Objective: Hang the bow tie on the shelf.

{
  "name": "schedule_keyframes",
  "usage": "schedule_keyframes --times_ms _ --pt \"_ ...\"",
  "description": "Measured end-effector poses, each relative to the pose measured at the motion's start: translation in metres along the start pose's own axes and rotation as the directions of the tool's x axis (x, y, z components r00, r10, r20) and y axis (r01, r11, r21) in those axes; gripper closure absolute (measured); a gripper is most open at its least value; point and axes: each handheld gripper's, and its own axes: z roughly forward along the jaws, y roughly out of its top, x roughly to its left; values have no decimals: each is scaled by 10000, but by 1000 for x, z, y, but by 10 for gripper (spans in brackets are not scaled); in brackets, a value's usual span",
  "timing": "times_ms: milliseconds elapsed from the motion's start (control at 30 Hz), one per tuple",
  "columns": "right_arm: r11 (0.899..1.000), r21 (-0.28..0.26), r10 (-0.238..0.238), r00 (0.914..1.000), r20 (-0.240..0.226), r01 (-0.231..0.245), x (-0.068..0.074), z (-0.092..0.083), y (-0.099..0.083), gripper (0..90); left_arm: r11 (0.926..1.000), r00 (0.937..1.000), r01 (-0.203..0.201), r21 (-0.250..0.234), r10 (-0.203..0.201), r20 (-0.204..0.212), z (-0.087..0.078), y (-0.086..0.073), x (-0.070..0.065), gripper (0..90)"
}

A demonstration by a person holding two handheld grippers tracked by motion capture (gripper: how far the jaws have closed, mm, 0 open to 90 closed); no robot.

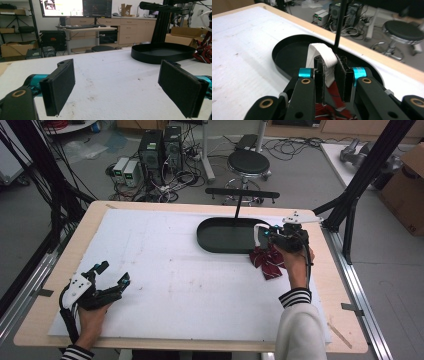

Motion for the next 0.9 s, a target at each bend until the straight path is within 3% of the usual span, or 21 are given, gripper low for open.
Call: schedule_keyframes --times_ms 367,700,900 --pt "9962 -868 31 9998 221 -11 4 -11 41 788 10000 10000 37 -13 -37 -3 0 0 0 145" --pt "9880 -1544 102 9994 318 -52 5 -6 66 788 10000 10000 63 -19 -63 8 0 0 0 145" --pt "9892 -1467 80 9990 447 -13 2 0 75 788 10000 10000 56 -10 -56 4 0 0 1 145"
